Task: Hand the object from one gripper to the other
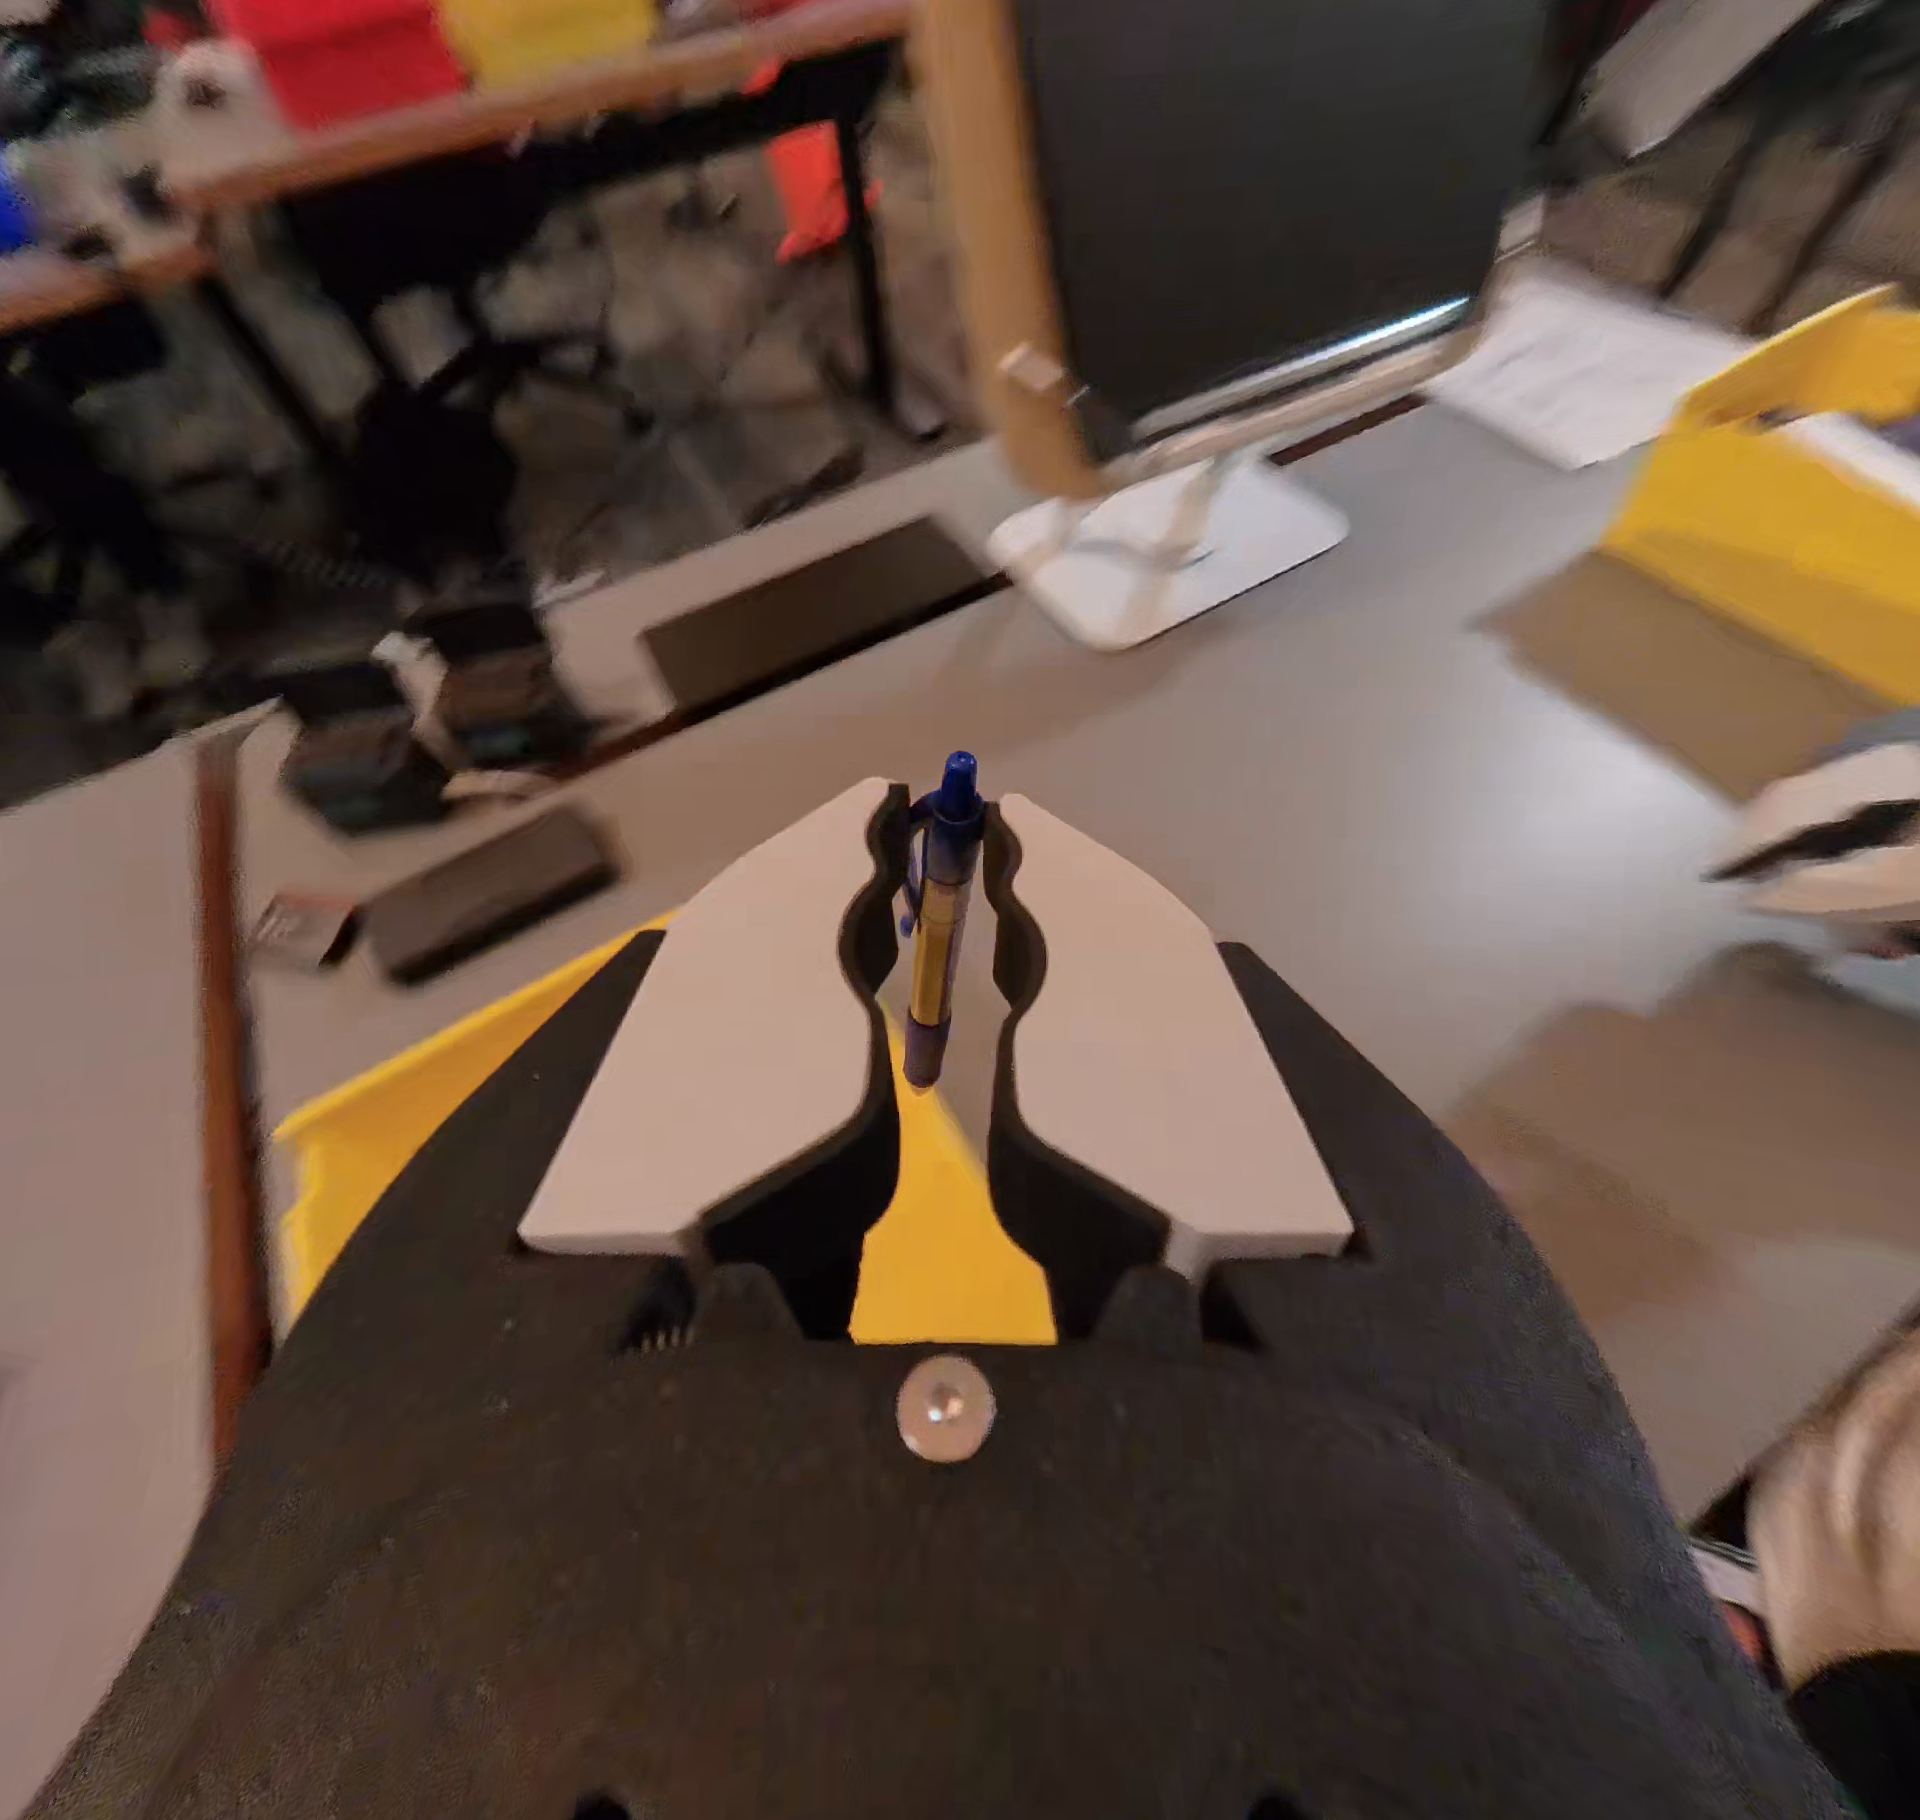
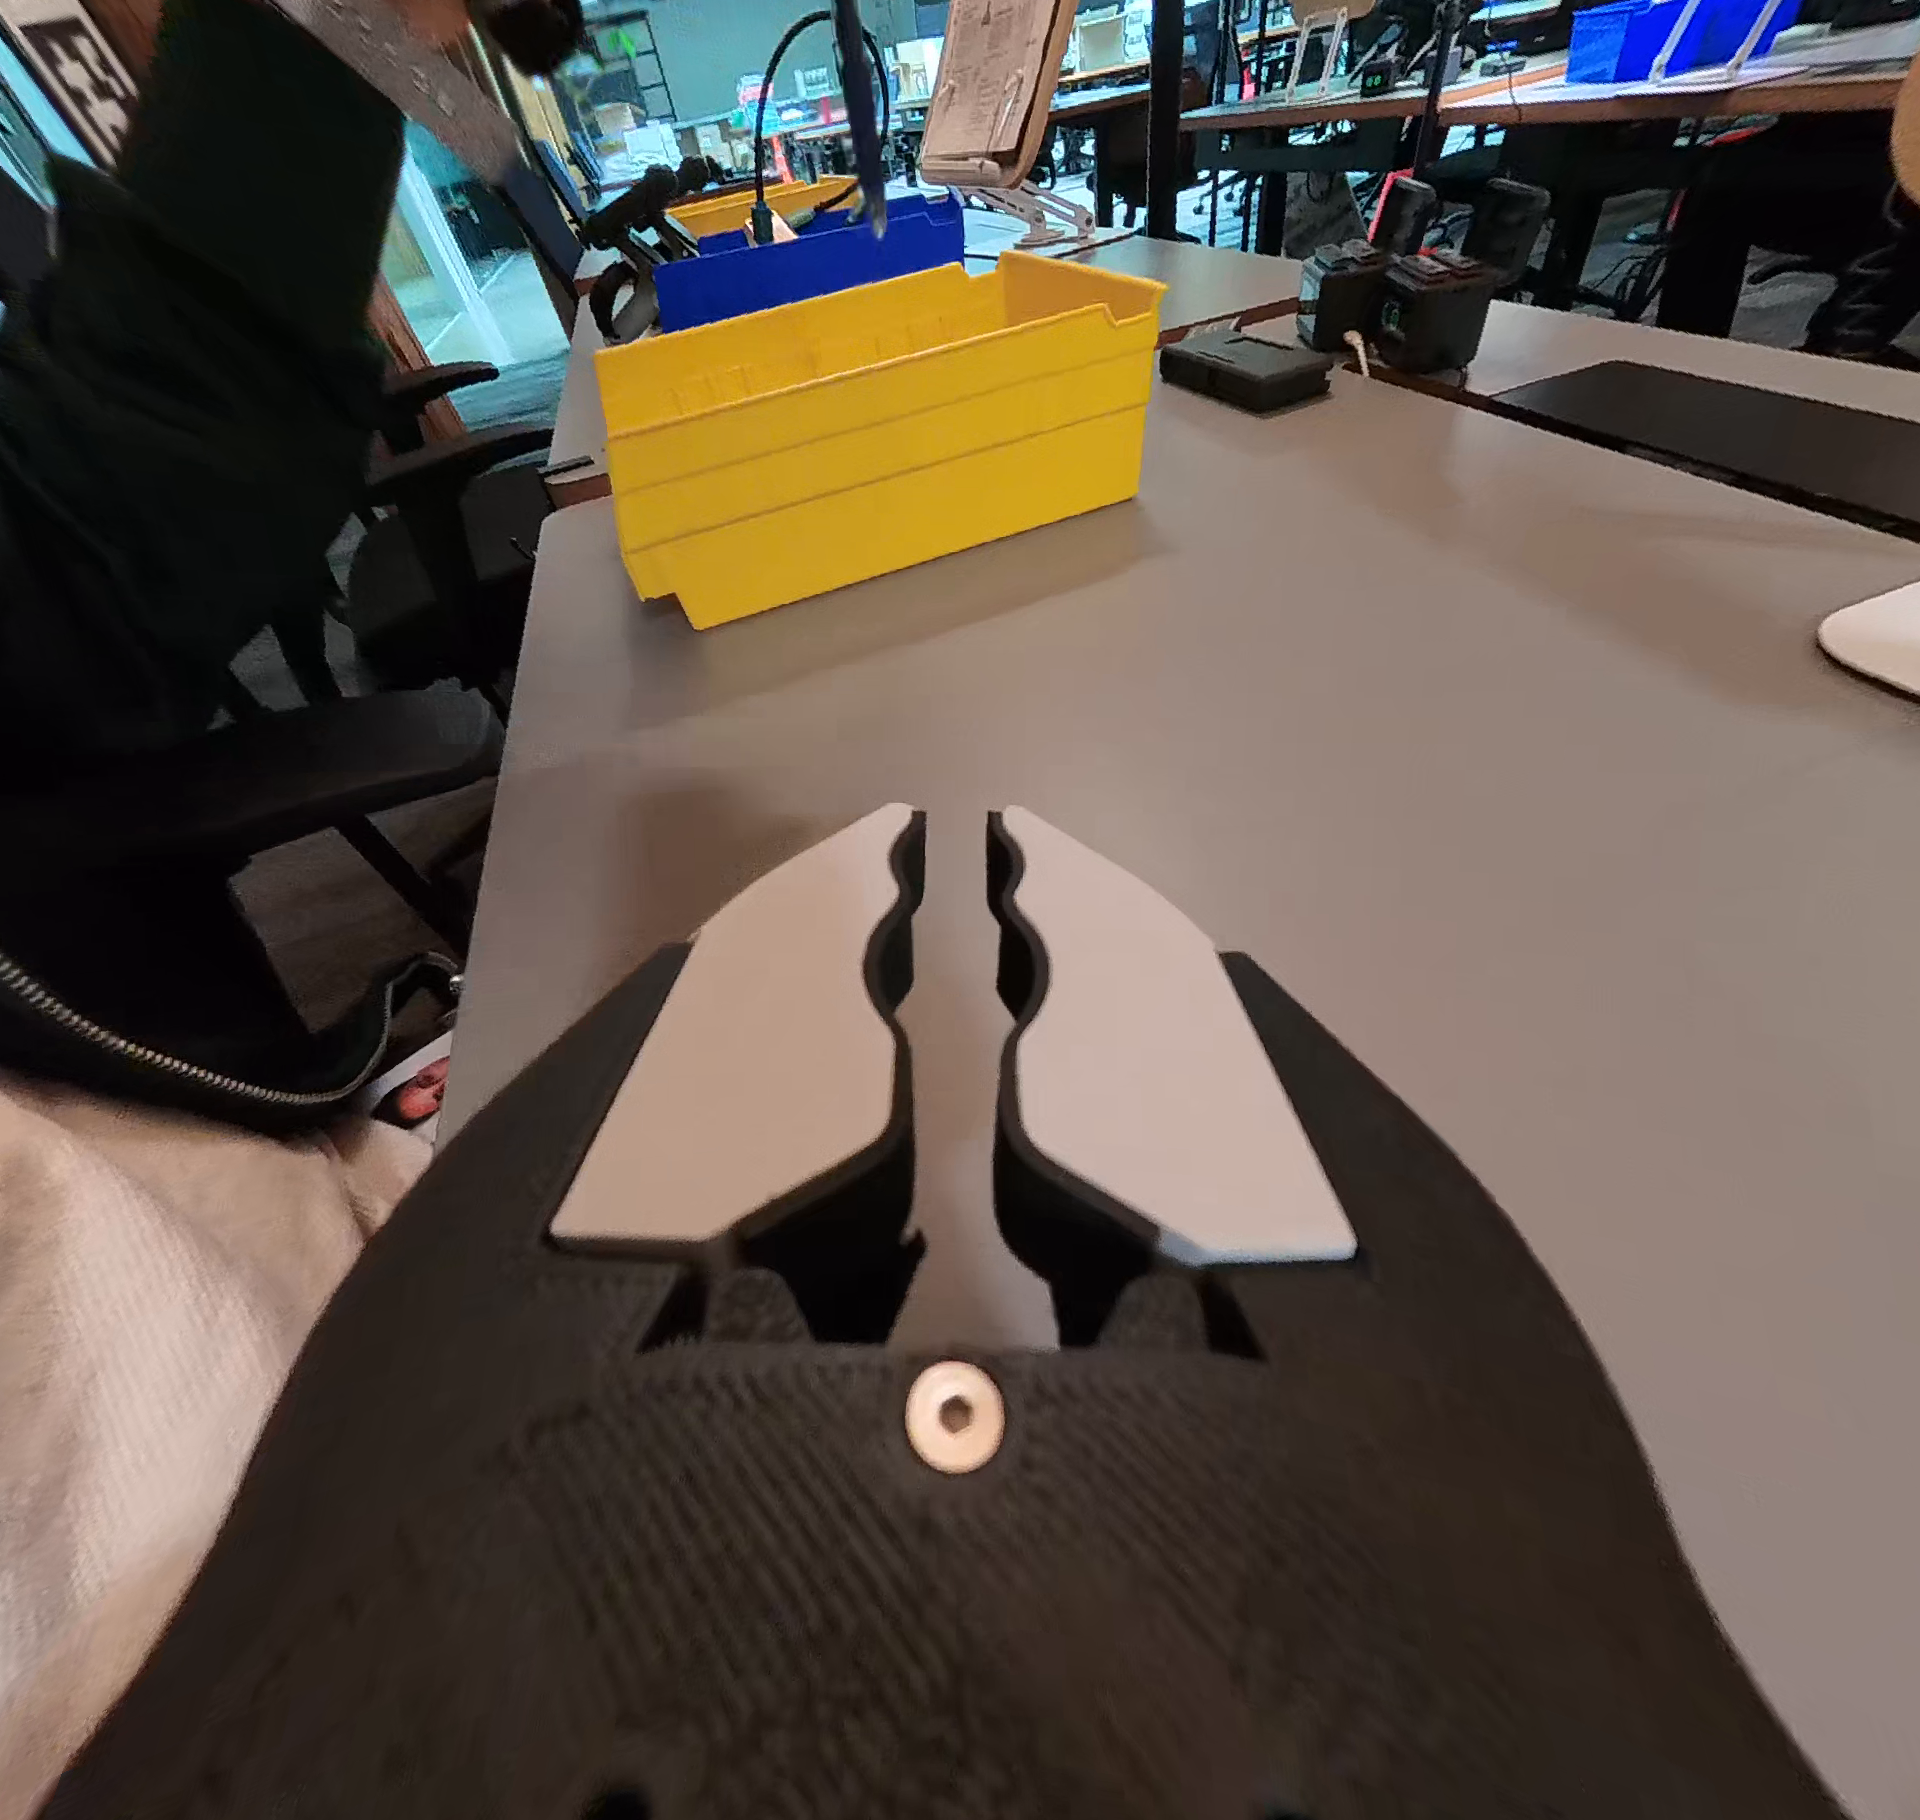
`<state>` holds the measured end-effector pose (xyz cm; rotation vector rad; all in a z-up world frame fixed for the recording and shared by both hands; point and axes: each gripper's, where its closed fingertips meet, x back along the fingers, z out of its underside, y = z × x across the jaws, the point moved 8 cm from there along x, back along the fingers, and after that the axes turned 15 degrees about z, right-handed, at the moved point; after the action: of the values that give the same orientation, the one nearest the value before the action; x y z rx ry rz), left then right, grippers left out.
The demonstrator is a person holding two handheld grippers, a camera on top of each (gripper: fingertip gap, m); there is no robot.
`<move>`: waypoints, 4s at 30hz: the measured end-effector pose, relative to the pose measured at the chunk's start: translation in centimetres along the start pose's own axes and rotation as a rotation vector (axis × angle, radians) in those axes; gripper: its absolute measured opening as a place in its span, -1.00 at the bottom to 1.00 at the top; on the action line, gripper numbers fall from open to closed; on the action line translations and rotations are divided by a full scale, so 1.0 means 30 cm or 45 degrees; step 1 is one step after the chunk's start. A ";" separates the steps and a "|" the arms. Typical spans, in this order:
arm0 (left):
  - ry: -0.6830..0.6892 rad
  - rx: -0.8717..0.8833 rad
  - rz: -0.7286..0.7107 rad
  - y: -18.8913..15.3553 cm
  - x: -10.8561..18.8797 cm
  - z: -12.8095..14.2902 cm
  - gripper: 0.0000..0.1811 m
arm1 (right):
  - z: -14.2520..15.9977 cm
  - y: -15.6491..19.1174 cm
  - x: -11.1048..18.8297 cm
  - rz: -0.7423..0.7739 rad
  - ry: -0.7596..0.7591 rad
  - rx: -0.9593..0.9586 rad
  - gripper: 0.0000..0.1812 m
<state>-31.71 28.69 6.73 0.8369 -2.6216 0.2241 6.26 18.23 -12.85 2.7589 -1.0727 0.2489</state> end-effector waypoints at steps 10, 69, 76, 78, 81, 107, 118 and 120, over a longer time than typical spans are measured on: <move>-0.099 -0.018 0.765 -0.383 -0.356 -0.031 -0.83 | -0.038 -0.018 0.055 0.044 -0.161 -0.126 -0.70; -0.645 0.199 1.947 -0.727 -0.590 0.161 -0.73 | -0.035 0.127 0.077 -0.935 -0.103 -0.253 -0.89; -0.589 0.130 1.918 -0.742 -0.583 0.156 -0.87 | -0.035 0.129 0.076 -0.929 -0.109 -0.239 -0.89; -0.580 0.116 1.909 -0.743 -0.580 0.154 -0.87 | -0.035 0.127 0.075 -0.924 -0.107 -0.241 -0.88; -0.585 0.083 1.853 -0.737 -0.578 0.151 -0.87 | -0.032 0.114 0.071 -0.878 -0.127 -0.238 -0.87; -0.537 0.020 1.240 -0.657 -0.659 0.210 -0.87 | -0.036 0.031 0.052 0.014 -0.328 0.168 -0.64; -0.550 0.013 1.297 -0.704 -0.664 0.205 -0.87 | -0.029 0.047 0.043 -0.103 -0.305 0.097 -0.88; -0.573 0.041 1.310 -0.700 -0.663 0.206 -0.87 | -0.030 0.048 0.043 -0.128 -0.308 0.052 -0.88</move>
<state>-6.36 20.51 -6.12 -0.6076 -3.2292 0.3662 6.13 16.55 -11.55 2.9254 -0.9852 -0.0794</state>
